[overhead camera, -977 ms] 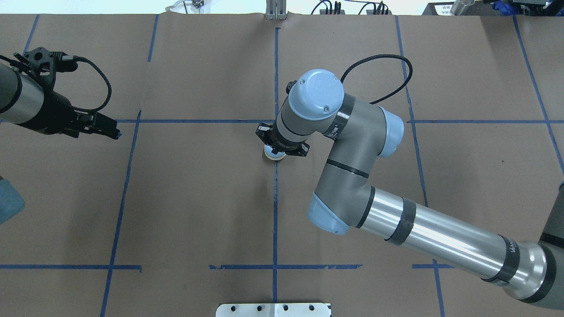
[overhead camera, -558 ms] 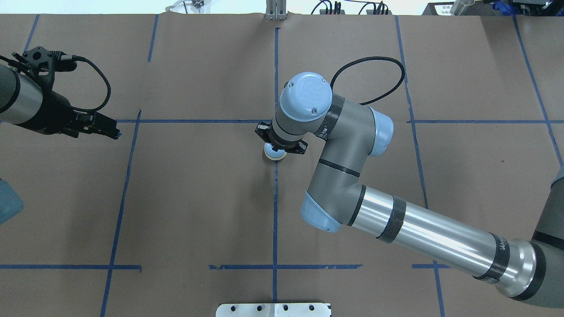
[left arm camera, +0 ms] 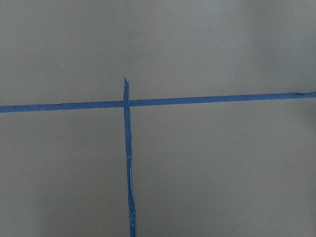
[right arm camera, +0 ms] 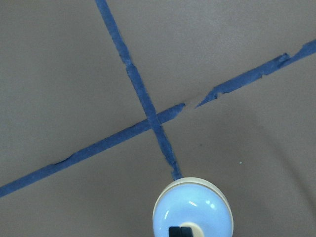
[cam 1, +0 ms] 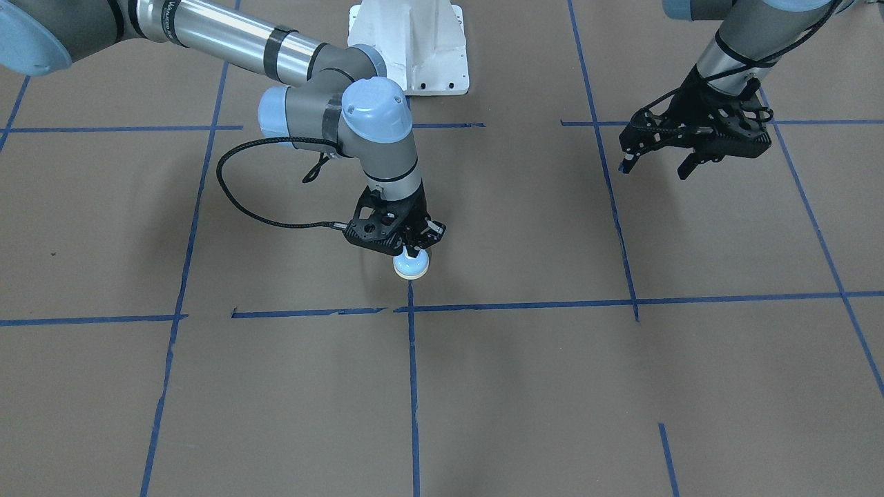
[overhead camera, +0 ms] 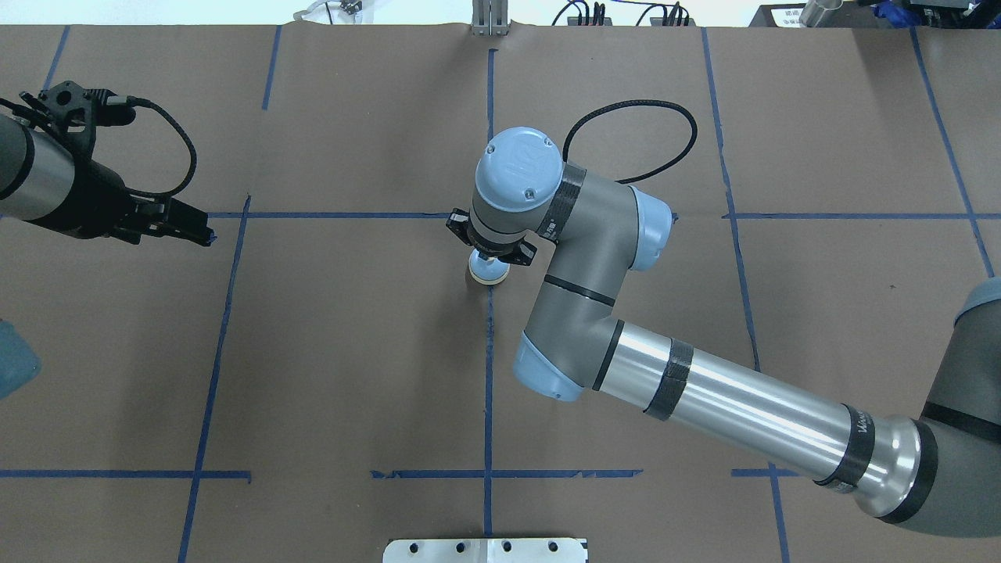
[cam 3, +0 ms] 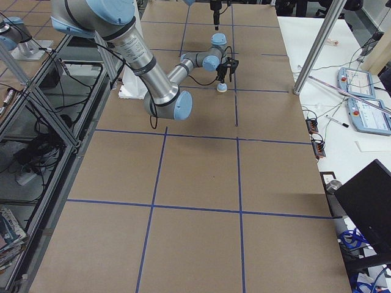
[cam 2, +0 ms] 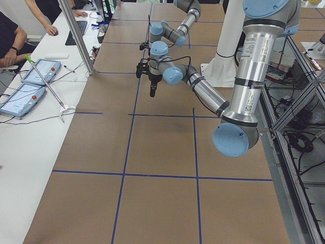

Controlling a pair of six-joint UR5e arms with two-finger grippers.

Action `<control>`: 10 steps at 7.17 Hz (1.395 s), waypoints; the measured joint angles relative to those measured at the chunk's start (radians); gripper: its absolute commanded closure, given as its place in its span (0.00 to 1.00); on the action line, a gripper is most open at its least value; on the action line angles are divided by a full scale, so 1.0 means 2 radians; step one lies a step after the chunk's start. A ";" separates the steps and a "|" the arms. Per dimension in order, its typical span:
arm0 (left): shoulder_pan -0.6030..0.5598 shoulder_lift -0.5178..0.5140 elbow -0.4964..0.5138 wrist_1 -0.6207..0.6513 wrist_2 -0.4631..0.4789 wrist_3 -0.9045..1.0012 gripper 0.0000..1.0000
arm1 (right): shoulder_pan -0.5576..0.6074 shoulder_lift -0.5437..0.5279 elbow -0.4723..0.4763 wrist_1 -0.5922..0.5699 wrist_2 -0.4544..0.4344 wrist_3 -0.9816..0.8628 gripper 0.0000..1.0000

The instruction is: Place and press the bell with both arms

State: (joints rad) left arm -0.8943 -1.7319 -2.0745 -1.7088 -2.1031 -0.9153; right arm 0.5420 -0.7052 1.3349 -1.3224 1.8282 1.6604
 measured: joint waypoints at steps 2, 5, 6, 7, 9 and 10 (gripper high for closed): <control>0.000 0.000 0.000 0.000 0.000 0.000 0.00 | 0.000 -0.001 -0.002 0.000 0.000 0.001 1.00; 0.000 0.000 0.000 0.000 0.000 0.000 0.00 | 0.009 -0.008 0.022 -0.002 0.005 0.000 0.99; 0.000 0.001 0.001 0.000 0.000 0.000 0.00 | 0.025 -0.030 0.056 -0.003 0.018 -0.002 0.96; 0.000 0.004 0.001 0.000 0.000 0.002 0.00 | 0.050 -0.070 0.105 -0.003 0.045 -0.009 0.64; 0.000 0.016 0.001 0.000 0.001 0.009 0.00 | 0.114 -0.167 0.208 -0.004 0.120 -0.060 0.00; -0.003 0.022 0.001 0.000 0.001 0.020 0.00 | 0.148 -0.221 0.249 -0.004 0.152 -0.096 0.00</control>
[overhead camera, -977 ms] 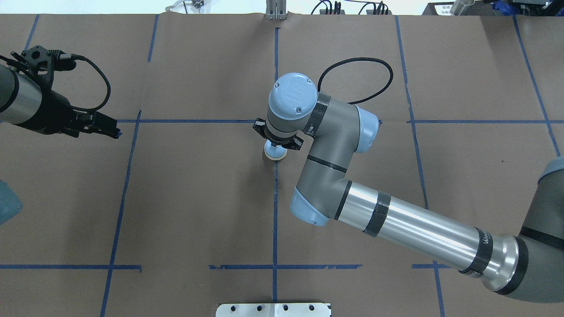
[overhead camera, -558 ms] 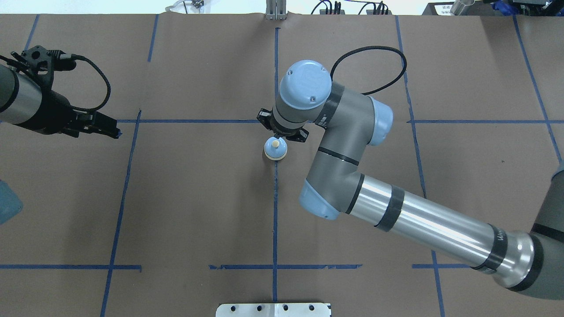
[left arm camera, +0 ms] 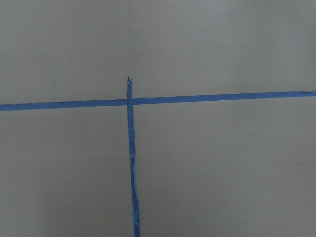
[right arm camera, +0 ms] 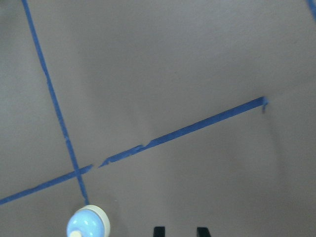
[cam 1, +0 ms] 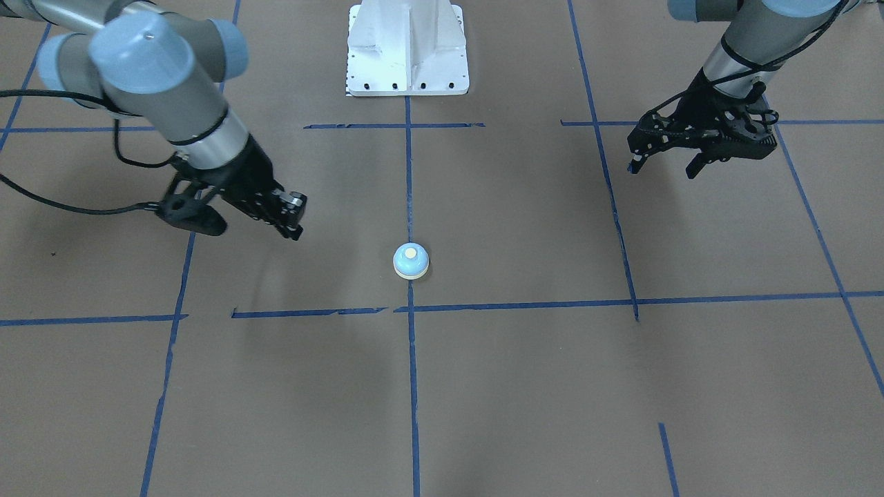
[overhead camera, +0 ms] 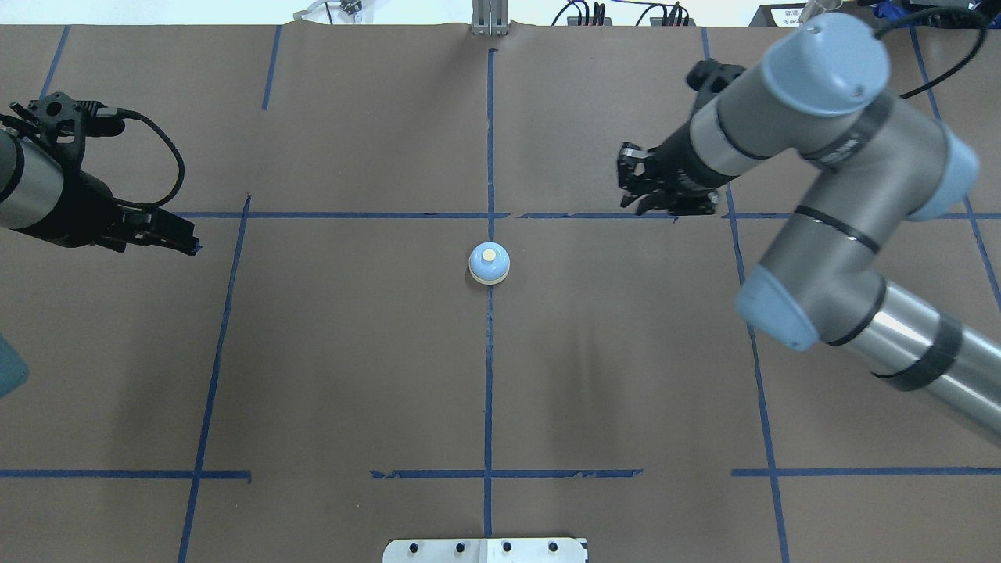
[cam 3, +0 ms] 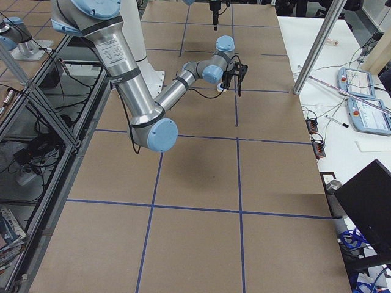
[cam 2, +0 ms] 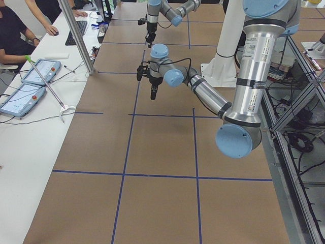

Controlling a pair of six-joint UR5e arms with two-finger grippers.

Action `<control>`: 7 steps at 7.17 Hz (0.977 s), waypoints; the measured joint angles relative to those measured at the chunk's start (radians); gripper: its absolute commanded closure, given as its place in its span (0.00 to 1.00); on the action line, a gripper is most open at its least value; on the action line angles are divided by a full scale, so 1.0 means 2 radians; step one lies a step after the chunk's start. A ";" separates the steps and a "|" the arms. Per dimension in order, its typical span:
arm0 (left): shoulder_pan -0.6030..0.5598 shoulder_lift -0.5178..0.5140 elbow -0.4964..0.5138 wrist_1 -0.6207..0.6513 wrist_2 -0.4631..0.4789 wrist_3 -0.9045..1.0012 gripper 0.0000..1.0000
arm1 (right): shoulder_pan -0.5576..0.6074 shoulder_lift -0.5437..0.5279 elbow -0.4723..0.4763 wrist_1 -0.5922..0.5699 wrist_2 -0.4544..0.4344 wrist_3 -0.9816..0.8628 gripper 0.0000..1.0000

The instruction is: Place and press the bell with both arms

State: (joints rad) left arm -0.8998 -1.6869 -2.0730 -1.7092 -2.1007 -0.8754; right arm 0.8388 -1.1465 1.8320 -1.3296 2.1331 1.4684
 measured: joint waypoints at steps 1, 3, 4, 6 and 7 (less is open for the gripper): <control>-0.007 0.011 -0.001 0.000 0.000 0.021 0.00 | 0.035 -0.054 0.030 0.001 0.032 -0.051 0.00; -0.034 0.044 -0.003 0.000 -0.002 0.087 0.00 | 0.116 -0.145 0.056 0.002 0.096 -0.187 0.00; -0.053 0.066 -0.004 0.000 -0.003 0.132 0.00 | 0.160 -0.182 0.058 0.001 0.125 -0.260 0.00; -0.105 0.111 -0.001 0.002 -0.017 0.241 0.00 | 0.230 -0.247 0.056 -0.001 0.151 -0.395 0.00; -0.141 0.130 0.004 0.004 -0.035 0.301 0.00 | 0.257 -0.273 0.052 -0.001 0.154 -0.457 0.00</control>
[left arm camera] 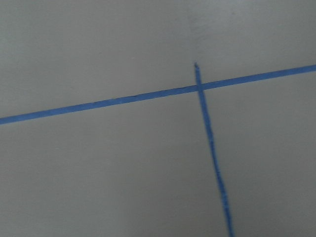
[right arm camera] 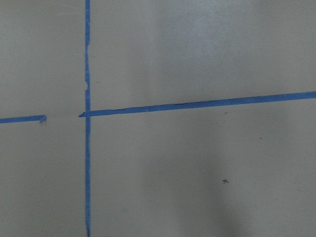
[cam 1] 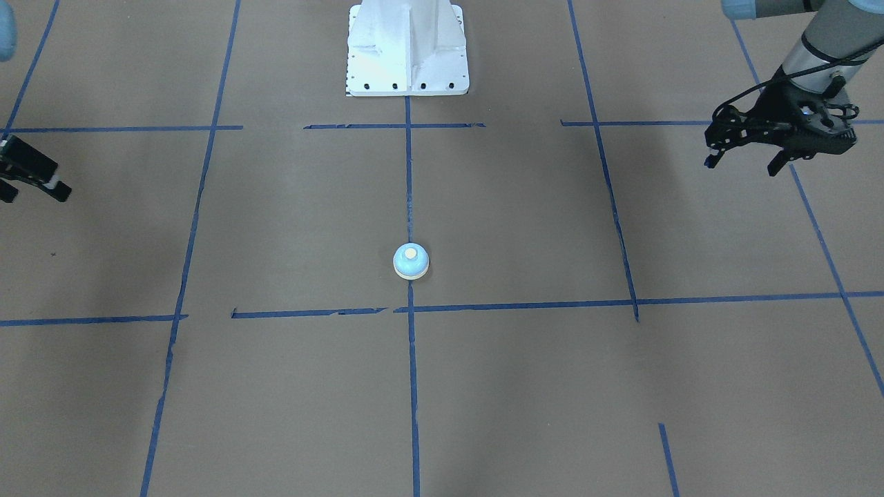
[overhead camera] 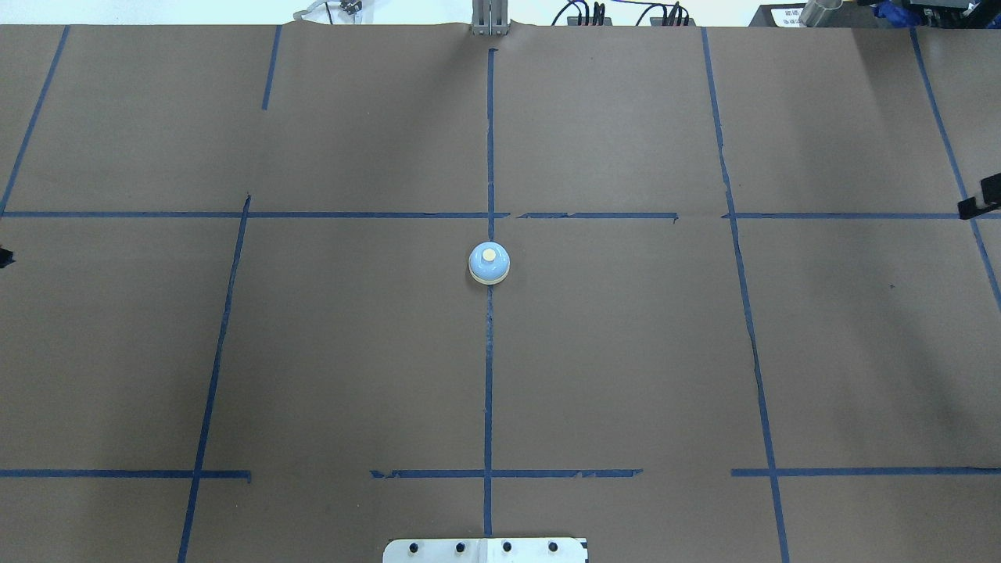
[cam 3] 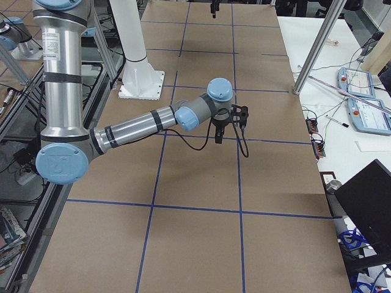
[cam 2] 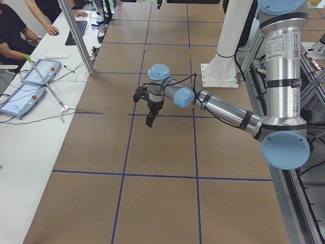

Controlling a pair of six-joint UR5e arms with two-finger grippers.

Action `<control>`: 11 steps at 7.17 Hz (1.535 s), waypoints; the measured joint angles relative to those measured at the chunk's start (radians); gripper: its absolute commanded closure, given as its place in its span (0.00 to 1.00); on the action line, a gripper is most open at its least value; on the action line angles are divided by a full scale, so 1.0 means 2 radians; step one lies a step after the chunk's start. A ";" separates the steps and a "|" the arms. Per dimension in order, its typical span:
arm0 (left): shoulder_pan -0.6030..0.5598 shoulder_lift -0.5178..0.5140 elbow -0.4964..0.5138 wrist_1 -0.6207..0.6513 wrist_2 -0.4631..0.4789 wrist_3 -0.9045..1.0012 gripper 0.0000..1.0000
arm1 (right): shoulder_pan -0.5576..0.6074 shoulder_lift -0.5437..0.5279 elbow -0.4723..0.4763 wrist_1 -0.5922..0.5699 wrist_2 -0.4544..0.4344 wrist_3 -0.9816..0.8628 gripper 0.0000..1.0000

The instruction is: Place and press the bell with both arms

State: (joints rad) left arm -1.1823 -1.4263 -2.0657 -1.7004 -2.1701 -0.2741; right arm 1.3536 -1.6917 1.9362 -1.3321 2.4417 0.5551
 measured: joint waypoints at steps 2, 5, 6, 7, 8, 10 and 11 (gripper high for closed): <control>-0.070 0.017 0.012 0.036 -0.041 0.100 0.00 | 0.052 -0.036 -0.011 -0.022 0.001 -0.125 0.00; -0.133 0.023 0.036 0.108 -0.072 0.208 0.00 | 0.123 -0.041 -0.017 -0.159 -0.004 -0.338 0.00; -0.139 0.023 0.048 0.115 -0.085 0.212 0.00 | 0.129 -0.039 -0.019 -0.176 -0.008 -0.361 0.00; -0.153 0.025 0.062 0.118 -0.090 0.201 0.00 | 0.129 -0.038 -0.023 -0.181 -0.015 -0.366 0.00; -0.177 0.027 0.081 0.116 -0.095 0.186 0.00 | 0.126 -0.038 -0.025 -0.183 -0.018 -0.367 0.00; -0.199 0.034 0.100 0.112 -0.101 0.176 0.00 | 0.113 -0.038 -0.026 -0.183 -0.017 -0.364 0.00; -0.202 0.038 0.100 0.111 -0.101 0.175 0.00 | 0.108 -0.038 -0.026 -0.182 -0.015 -0.363 0.00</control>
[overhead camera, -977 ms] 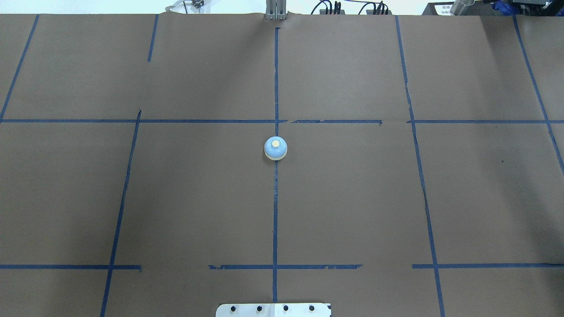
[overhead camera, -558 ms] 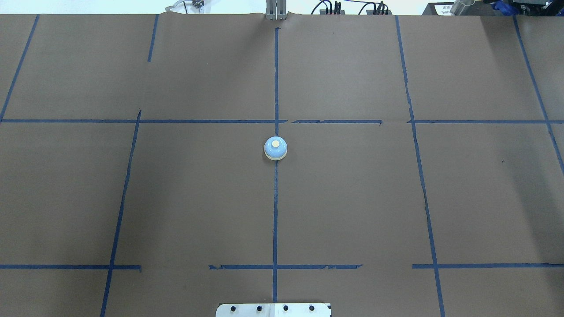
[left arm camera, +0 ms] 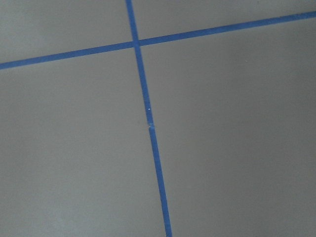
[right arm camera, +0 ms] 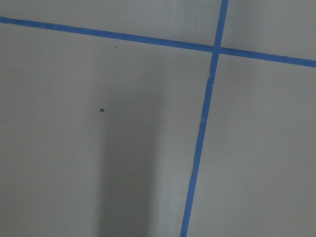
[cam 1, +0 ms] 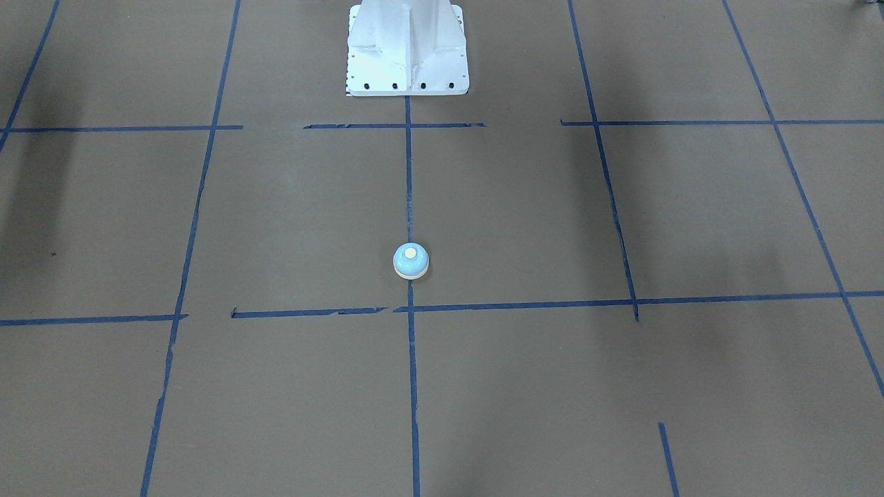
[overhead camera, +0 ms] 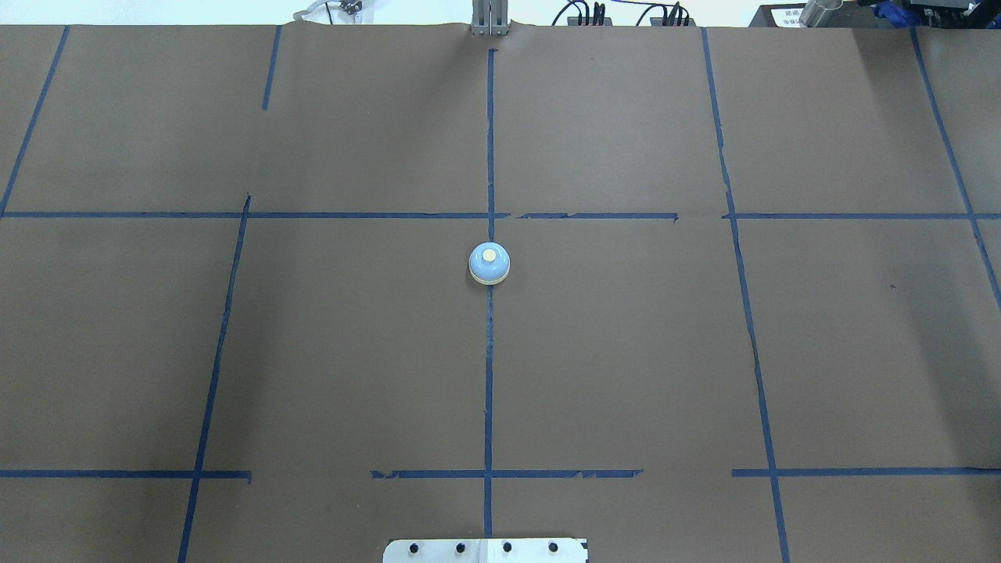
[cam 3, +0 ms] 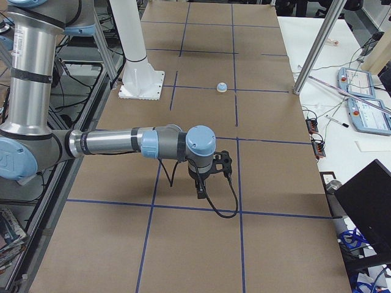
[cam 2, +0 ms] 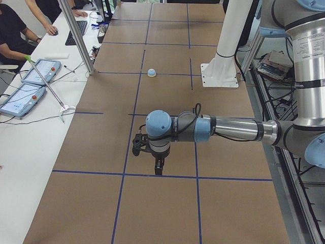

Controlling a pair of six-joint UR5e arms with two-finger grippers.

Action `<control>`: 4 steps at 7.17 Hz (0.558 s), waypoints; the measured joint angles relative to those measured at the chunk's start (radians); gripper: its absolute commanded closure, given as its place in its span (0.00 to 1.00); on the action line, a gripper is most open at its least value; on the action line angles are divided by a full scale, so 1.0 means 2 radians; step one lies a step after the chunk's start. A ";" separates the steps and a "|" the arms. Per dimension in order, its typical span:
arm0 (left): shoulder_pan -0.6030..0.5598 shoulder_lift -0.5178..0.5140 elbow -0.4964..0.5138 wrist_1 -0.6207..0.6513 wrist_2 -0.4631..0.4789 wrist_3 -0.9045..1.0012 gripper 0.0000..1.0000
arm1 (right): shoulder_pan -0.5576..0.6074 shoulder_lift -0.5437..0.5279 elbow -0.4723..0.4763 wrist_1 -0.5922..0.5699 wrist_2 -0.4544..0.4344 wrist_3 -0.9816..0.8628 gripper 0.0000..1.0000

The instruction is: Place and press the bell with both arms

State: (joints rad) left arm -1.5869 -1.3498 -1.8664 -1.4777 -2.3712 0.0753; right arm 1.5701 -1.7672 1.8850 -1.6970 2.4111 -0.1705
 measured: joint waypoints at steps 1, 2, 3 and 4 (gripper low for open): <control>-0.001 0.004 -0.002 0.000 -0.001 -0.001 0.00 | -0.004 0.000 0.000 0.001 0.000 0.001 0.00; -0.001 0.009 -0.004 0.000 -0.002 -0.001 0.00 | -0.007 0.000 0.000 0.001 0.000 0.001 0.00; -0.001 0.010 -0.005 0.000 -0.004 -0.002 0.00 | -0.010 0.000 0.000 0.002 0.000 0.002 0.00; -0.001 0.012 -0.005 -0.001 -0.006 -0.002 0.00 | -0.011 0.000 0.000 0.002 0.000 0.001 0.00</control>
State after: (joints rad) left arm -1.5888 -1.3258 -1.8764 -1.4795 -2.3836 0.0716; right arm 1.5476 -1.7665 1.8844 -1.6936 2.4105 -0.1676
